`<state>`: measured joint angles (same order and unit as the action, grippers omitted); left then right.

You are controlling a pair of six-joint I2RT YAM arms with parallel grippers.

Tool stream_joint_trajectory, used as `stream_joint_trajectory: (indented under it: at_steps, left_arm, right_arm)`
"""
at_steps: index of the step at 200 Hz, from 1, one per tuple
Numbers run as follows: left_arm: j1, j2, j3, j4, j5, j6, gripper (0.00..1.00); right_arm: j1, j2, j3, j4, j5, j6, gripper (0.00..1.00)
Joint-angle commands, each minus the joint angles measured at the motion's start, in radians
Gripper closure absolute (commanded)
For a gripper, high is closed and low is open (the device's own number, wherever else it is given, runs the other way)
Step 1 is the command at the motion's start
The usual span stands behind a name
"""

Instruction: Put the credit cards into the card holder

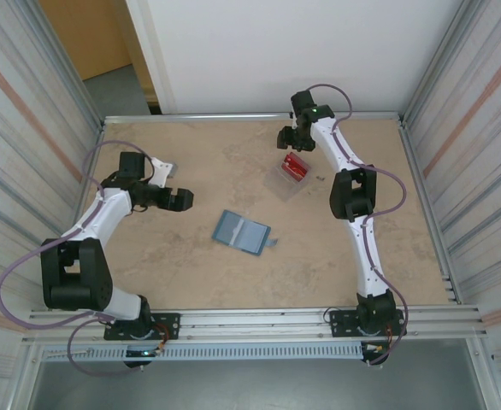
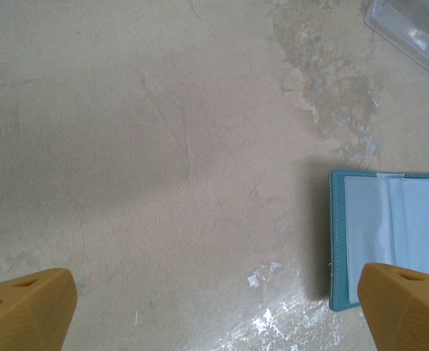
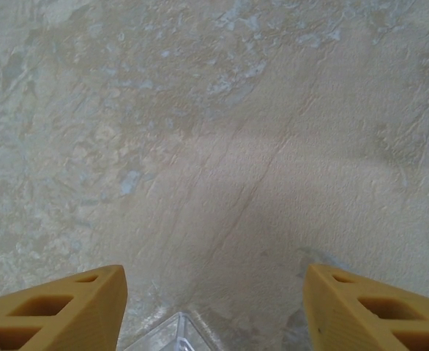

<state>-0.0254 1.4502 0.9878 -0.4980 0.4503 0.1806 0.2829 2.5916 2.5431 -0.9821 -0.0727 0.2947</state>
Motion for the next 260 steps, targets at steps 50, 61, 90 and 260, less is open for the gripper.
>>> stream_joint_trajectory:
  at_steps: [50,61,90,260]
  left_arm:
    - [0.011,0.010,0.009,-0.007,0.021,0.025,0.01]
    - [0.010,0.012,0.007,-0.007,0.023,0.025,0.01]
    - [0.011,0.010,0.005,-0.007,0.022,0.026,0.01]
    - [0.012,-0.040,-0.005,0.003,0.043,0.012,0.01]
  right_arm:
    - [0.005,-0.001,-0.049,-0.034,-0.003,0.003,0.43]
    - [0.006,-0.006,-0.065,-0.032,-0.004,0.003,0.44]
    - [0.010,-0.024,-0.101,-0.029,-0.004,0.003,0.46]
    - [0.015,-0.390,-0.697,0.138,0.048,0.060,0.50]
